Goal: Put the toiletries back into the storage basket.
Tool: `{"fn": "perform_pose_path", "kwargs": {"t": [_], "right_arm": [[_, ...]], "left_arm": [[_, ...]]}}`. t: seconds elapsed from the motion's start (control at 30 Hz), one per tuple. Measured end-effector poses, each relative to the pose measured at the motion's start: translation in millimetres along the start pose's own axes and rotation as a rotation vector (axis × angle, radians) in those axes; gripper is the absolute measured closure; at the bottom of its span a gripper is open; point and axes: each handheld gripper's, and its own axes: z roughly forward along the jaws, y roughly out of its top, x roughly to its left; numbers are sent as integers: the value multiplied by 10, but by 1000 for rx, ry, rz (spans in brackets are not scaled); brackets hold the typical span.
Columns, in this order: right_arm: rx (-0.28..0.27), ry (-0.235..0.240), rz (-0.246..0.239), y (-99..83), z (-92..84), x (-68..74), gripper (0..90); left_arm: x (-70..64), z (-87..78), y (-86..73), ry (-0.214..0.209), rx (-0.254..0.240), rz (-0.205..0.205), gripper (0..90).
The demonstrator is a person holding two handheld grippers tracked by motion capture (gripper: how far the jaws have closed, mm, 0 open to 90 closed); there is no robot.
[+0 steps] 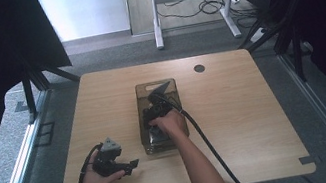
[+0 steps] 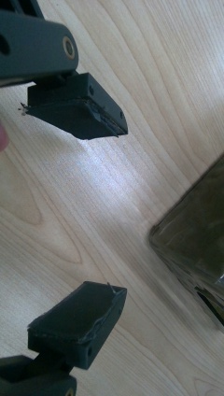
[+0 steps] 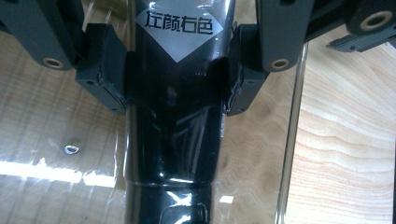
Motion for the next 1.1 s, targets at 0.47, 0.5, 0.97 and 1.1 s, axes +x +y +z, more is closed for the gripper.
{"fn": "perform_pose_path", "kwargs": {"t": [0.47, 0.5, 0.97, 1.1], "right_arm": [[1, -13, 30, -36, 76, -23, 433], [0, -11, 30, -38, 71, -30, 418], [-48, -21, -51, -60, -242, -47, 365], [-63, -17, -95, -92, -350, -61, 364]], "left_arm": [[0, 6, 2, -1, -1, -1, 196], [0, 8, 3, -1, 1, 1, 196], [-1, 31, 2, 1, 10, 5, 196], [5, 30, -2, 7, 13, 5, 196]]}}
